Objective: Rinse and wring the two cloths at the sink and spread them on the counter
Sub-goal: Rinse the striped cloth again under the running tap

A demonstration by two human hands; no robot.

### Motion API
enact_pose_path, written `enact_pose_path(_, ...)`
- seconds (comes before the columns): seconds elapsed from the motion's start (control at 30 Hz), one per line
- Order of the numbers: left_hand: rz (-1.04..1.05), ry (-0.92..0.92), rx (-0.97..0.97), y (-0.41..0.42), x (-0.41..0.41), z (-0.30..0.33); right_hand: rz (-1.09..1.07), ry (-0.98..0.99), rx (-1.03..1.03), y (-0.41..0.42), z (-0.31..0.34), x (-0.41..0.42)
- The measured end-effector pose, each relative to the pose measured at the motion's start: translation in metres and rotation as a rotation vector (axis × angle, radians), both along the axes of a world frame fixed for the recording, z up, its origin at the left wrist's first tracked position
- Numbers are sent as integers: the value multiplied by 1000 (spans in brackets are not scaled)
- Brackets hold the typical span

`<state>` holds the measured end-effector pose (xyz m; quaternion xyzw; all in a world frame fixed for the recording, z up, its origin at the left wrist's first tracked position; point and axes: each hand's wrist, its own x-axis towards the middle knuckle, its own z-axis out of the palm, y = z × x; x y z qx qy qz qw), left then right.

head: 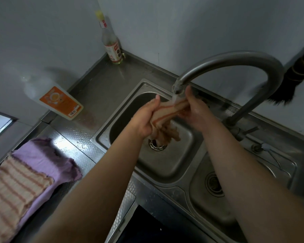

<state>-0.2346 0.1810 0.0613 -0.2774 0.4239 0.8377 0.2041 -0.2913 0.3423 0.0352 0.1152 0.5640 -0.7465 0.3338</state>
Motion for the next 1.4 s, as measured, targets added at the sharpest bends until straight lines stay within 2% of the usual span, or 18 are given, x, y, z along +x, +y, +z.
enact_pose_path(0.07,91,7,-30,-6,1,-9,-2,49,-139,3,-1,5)
enact_pose_path(0.13,186,-9,-73,-5,0,-15,-75,112,-192,1,2,11)
enact_pose_path(0.2,253,-59,-114,-2,-6,-19,-126,232,-3,-15,10,21)
enact_pose_path(0.27,293,-122,-168,5,-13,-21,-17,398,309,-39,17,33)
enact_pose_path(0.33,272,-155,-207,23,-19,-17,32,516,520,-55,21,36)
enact_pose_path(0.47,219,-141,-164,54,-21,-8,-81,551,691,-49,25,9)
enact_pose_path(0.57,225,-105,-189,42,-30,-11,-53,616,706,-60,25,23)
enact_pose_path(0.63,215,-90,-101,38,-29,-12,-23,639,738,-60,20,28)
enact_pose_path(0.77,43,-75,-29,47,-22,-13,-57,535,744,-28,13,-2)
enact_pose_path(0.83,-43,18,-101,38,-21,-16,-8,438,554,-22,13,-4)
enact_pose_path(0.9,-175,107,-103,23,-21,-14,167,275,326,-18,7,-2)
enact_pose_path(0.97,-321,178,-235,9,-22,-13,409,234,340,-10,1,0)
enact_pose_path(1.07,-421,270,-694,-6,-29,-11,702,389,604,3,2,0)
enact_pose_path(1.14,-462,342,-1005,-10,-34,-11,687,476,600,5,6,-2)
enact_pose_path(1.2,-497,385,-1132,-10,-35,-9,565,521,556,3,17,-2)
enact_pose_path(1.27,-553,365,-1003,-13,-32,-7,419,508,523,2,23,-5)
enact_pose_path(1.37,-560,284,-597,-17,-23,-18,199,393,433,3,25,-9)
enact_pose_path(1.4,-533,282,-523,-18,-20,-24,141,368,409,3,23,-10)
